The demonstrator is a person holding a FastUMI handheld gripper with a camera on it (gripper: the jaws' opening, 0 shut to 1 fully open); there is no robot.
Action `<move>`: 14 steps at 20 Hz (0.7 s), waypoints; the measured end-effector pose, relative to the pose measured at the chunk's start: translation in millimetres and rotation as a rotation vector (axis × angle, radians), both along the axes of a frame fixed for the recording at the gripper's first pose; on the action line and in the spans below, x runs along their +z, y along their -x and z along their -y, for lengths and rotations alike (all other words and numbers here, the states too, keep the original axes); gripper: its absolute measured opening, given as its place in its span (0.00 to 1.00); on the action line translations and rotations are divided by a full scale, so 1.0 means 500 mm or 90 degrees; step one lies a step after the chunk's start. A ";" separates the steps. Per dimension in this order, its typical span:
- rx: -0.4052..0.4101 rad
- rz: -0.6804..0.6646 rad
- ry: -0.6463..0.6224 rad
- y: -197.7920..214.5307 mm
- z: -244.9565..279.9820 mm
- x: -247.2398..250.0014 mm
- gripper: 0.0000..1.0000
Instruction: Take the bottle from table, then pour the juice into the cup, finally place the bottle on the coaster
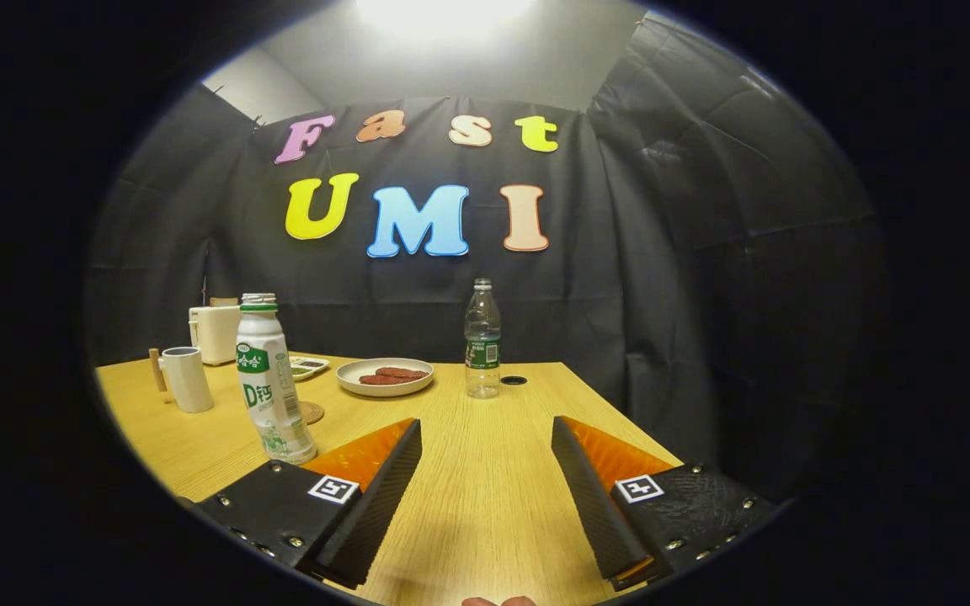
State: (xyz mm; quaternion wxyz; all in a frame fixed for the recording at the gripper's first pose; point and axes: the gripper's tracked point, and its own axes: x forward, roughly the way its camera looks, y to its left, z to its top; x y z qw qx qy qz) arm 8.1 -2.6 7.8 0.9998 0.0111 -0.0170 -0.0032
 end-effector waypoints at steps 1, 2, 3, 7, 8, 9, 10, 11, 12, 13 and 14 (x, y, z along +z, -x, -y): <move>-0.001 0.004 -0.010 -0.023 0.004 0.007 0.95; -0.004 0.003 -0.015 -0.049 0.007 0.010 0.95; -0.004 0.002 -0.015 -0.075 0.007 0.012 0.95; 0.019 0.007 0.000 -0.124 -0.028 0.036 0.95; 0.041 0.007 -0.025 -0.130 -0.055 0.046 0.96; 0.046 0.004 -0.042 -0.131 -0.069 0.051 0.96; 0.049 0.000 -0.052 -0.128 -0.080 0.055 0.96; 0.057 0.002 -0.063 -0.118 -0.099 0.061 0.96; 0.066 0.004 -0.076 -0.105 -0.121 0.072 0.96; 0.076 0.005 -0.081 -0.090 -0.145 0.078 0.96; 0.080 0.005 -0.074 -0.073 -0.164 0.082 0.96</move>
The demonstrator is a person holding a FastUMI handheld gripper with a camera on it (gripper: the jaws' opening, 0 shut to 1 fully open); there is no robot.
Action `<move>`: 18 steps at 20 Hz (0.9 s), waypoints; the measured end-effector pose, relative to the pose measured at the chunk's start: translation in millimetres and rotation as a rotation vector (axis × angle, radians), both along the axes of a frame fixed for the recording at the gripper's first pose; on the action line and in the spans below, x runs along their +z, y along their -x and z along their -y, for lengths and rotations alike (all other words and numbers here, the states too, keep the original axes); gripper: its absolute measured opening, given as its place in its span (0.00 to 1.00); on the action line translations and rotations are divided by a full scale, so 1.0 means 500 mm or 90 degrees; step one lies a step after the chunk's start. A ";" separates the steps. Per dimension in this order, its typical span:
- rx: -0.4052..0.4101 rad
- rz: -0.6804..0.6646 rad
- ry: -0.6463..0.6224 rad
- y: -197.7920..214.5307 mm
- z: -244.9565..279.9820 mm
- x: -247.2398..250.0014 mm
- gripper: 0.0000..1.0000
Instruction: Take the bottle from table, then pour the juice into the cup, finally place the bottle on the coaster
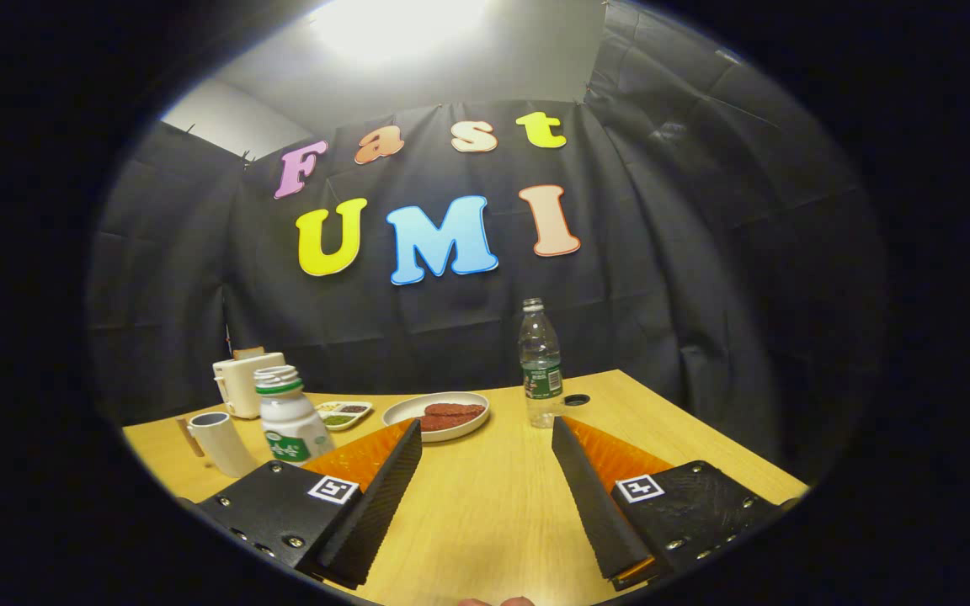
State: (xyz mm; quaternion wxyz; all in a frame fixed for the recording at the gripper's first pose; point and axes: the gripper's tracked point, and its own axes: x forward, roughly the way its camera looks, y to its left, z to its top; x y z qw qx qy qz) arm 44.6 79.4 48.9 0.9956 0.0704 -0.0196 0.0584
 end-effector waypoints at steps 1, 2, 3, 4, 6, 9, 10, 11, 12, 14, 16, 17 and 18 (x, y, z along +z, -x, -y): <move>0.007 0.003 0.012 0.014 -0.019 0.004 0.96; 0.014 0.008 0.023 0.027 -0.040 0.011 0.96; 0.024 0.012 0.025 0.042 -0.061 0.016 0.95; 0.033 0.012 0.021 0.053 -0.082 0.020 0.95; 0.044 0.011 0.028 0.070 -0.121 0.017 0.95; 0.050 0.008 0.051 0.079 -0.176 0.007 0.96; 0.048 0.003 0.054 0.075 -0.186 0.002 0.96; 0.047 0.000 0.055 0.069 -0.201 -0.004 0.96; 0.044 -0.006 0.053 0.062 -0.209 -0.010 0.96; 0.031 -0.015 0.051 0.046 -0.221 -0.025 0.96; 0.021 -0.019 0.040 0.031 -0.240 -0.031 0.96; 0.015 -0.020 0.038 0.024 -0.247 -0.034 0.96; 0.009 -0.019 0.034 0.016 -0.254 -0.035 0.96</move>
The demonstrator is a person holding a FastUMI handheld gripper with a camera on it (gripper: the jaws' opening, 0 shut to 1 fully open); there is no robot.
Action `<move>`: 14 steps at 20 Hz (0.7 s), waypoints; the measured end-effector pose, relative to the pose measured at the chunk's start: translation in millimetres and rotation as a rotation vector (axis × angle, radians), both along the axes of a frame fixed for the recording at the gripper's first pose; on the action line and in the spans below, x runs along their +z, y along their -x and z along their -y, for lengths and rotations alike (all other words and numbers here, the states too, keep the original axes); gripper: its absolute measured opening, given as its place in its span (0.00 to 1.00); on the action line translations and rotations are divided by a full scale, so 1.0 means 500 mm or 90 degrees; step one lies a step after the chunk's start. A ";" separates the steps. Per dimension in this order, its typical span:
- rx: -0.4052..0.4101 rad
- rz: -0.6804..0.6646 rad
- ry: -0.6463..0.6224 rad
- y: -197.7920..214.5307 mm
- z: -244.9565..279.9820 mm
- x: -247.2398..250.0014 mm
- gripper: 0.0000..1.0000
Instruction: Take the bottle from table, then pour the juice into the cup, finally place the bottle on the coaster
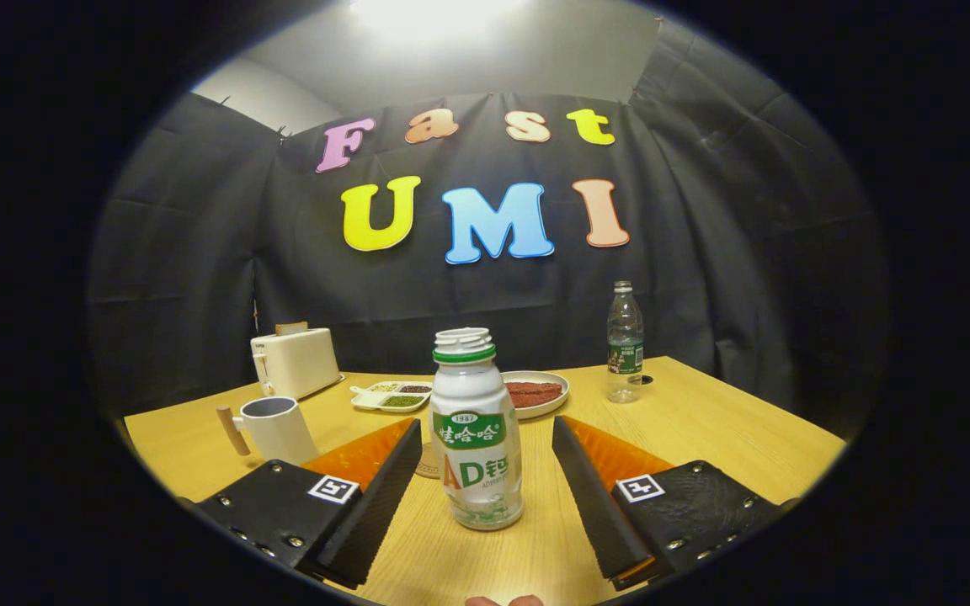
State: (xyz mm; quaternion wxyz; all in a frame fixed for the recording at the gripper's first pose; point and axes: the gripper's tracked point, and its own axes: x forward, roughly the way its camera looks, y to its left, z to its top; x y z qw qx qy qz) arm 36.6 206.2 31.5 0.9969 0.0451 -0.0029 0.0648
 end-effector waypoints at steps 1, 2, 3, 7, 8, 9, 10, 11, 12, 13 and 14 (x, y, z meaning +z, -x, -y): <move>0.002 -0.002 -0.002 -0.008 -0.015 -0.003 0.96; 0.002 -0.004 0.001 -0.017 -0.025 -0.005 0.96; -0.003 -0.008 0.006 -0.026 -0.030 -0.010 0.96; -0.025 -0.020 -0.001 -0.071 -0.038 -0.020 0.96; -0.030 -0.022 -0.002 -0.080 -0.039 -0.023 0.96; -0.036 -0.028 0.003 -0.090 -0.039 -0.030 0.96; -0.043 -0.034 0.011 -0.099 -0.036 -0.035 0.96; -0.047 -0.037 0.019 -0.105 -0.037 -0.039 0.96; -0.050 -0.040 0.028 -0.113 -0.036 -0.041 0.96; -0.052 -0.049 0.037 -0.119 -0.037 -0.049 0.96; -0.057 -0.051 0.049 -0.126 -0.037 -0.051 0.95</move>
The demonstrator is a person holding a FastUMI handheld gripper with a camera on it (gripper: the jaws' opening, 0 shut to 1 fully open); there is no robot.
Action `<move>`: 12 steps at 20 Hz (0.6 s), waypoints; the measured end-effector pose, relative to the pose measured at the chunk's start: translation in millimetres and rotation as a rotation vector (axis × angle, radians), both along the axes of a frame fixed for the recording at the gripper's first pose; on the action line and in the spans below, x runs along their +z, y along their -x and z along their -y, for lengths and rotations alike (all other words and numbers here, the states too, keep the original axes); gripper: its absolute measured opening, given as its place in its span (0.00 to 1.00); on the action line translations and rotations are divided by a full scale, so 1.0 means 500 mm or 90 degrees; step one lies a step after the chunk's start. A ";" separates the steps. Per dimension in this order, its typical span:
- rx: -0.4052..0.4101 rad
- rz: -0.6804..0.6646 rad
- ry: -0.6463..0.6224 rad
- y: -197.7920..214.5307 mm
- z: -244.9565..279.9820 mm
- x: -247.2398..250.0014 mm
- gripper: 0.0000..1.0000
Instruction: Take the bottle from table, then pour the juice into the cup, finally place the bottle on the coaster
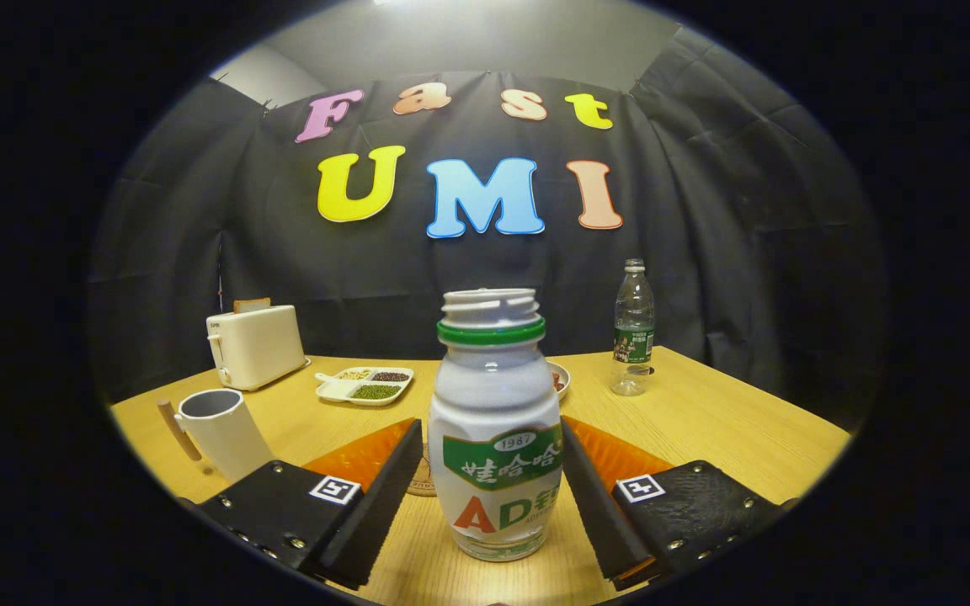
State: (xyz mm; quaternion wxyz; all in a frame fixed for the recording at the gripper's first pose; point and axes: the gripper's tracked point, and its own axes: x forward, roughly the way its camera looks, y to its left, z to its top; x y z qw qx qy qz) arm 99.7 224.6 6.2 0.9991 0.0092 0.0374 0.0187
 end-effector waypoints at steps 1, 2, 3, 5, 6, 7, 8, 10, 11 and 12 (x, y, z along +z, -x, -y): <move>0.002 -0.001 0.005 -0.007 0.000 0.001 0.78; 0.004 -0.008 0.009 -0.009 -0.002 -0.001 0.73; 0.008 -0.011 0.012 -0.007 -0.004 0.002 0.73; 0.010 -0.009 0.022 -0.008 -0.005 0.010 0.73; 0.007 -0.001 0.042 -0.006 -0.003 0.023 0.73; 0.003 0.007 0.069 -0.006 -0.001 0.032 0.73; 0.003 0.013 0.100 -0.007 -0.003 0.045 0.72; 0.017 0.024 0.153 -0.010 -0.020 0.066 0.73; 0.027 0.028 0.176 -0.012 -0.029 0.071 0.73; 0.036 0.032 0.198 -0.013 -0.041 0.079 0.73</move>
